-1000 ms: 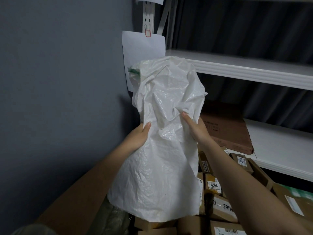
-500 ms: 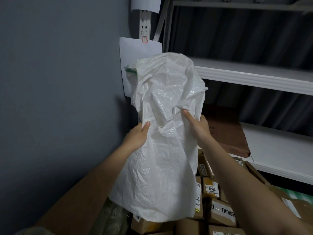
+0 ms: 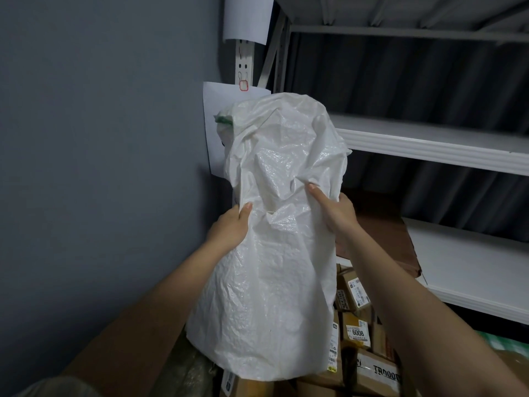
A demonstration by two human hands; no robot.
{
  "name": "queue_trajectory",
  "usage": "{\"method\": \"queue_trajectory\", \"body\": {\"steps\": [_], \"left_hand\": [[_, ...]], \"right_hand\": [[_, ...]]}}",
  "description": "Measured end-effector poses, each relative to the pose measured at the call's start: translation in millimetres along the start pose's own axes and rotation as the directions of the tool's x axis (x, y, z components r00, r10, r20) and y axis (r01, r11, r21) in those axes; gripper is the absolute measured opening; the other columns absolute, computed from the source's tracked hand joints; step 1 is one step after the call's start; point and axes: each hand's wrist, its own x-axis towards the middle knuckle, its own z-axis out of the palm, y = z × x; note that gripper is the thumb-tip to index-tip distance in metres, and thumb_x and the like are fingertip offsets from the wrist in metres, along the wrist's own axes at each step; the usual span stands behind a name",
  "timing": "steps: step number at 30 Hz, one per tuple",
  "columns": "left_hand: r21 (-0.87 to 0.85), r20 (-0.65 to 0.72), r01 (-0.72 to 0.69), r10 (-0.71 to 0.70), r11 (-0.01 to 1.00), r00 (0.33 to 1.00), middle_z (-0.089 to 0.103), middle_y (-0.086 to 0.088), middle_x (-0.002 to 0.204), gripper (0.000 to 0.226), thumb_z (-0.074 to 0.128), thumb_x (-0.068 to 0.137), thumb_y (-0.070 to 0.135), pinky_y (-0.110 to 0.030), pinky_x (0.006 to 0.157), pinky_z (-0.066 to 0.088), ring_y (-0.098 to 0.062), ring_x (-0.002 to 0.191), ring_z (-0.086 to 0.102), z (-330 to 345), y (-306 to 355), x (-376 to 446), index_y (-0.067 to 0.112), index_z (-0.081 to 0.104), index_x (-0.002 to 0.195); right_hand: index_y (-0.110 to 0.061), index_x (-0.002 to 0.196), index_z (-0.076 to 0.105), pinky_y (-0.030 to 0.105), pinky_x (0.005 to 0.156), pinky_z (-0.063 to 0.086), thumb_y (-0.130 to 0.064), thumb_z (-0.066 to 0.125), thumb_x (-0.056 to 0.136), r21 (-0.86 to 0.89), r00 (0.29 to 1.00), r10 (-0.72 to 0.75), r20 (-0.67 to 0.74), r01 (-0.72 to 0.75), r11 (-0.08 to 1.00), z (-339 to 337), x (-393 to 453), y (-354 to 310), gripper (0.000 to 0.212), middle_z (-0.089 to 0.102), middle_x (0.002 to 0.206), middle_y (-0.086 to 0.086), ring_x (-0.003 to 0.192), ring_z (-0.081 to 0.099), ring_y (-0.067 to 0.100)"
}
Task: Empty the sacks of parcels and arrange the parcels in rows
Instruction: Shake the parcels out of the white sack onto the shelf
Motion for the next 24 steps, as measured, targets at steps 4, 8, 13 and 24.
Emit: {"method": "queue_trajectory", "body": {"steps": [4,8,13,24], "left_hand": [[0.025,0.0,-0.011,0.011,1.0,1.0,0.06,-0.004,0.127,0.06,0.022,0.096,0.061,-0.045,0.102,0.042,-0.031,0.116,0.055,1.6,7.9,-0.5,0.022,0.054,0.13],[0.067,-0.006,-0.037,0.037,0.997,0.999,0.061,-0.005,0.124,0.062,0.02,0.096,0.063,-0.046,0.1,0.043,-0.032,0.113,0.056,5.7,18.1,-1.6,0.021,0.055,0.126],[0.098,0.013,-0.085,0.084,0.992,0.996,0.062,-0.002,0.12,0.057,0.021,0.1,0.056,-0.034,0.088,0.042,-0.025,0.101,0.056,16.1,41.9,-8.3,0.019,0.056,0.125],[0.016,0.094,-0.151,0.148,0.988,0.984,0.064,-0.001,0.111,0.062,0.019,0.097,0.062,-0.044,0.092,0.048,-0.027,0.101,0.06,61.6,80.0,-9.8,0.019,0.059,0.118]], "right_hand": [[-0.014,0.134,0.05,0.039,0.094,0.051,-0.06,0.077,0.07,0.002,0.999,-0.022,-0.028,0.022,1.0,-7.7,0.0,-4.3,0.083,0.061,0.122,-0.001,0.107,0.061,0.021],[-0.013,0.129,0.053,0.037,0.091,0.052,-0.06,0.078,0.069,0.016,0.999,-0.031,-0.042,0.032,0.999,-17.4,-2.7,-9.9,0.08,0.062,0.118,-0.002,0.102,0.062,0.019],[-0.02,0.116,0.056,0.03,0.079,0.05,-0.056,0.078,0.071,0.012,0.993,-0.054,-0.103,0.056,0.998,-38.2,-3.9,-14.1,0.062,0.063,0.104,-0.006,0.089,0.062,0.01],[-0.018,0.111,0.064,0.031,0.083,0.054,-0.06,0.078,0.068,-0.031,0.973,-0.088,-0.211,0.083,0.996,-95.3,-5.9,-17.2,0.062,0.069,0.104,-0.003,0.092,0.067,0.015]]}}
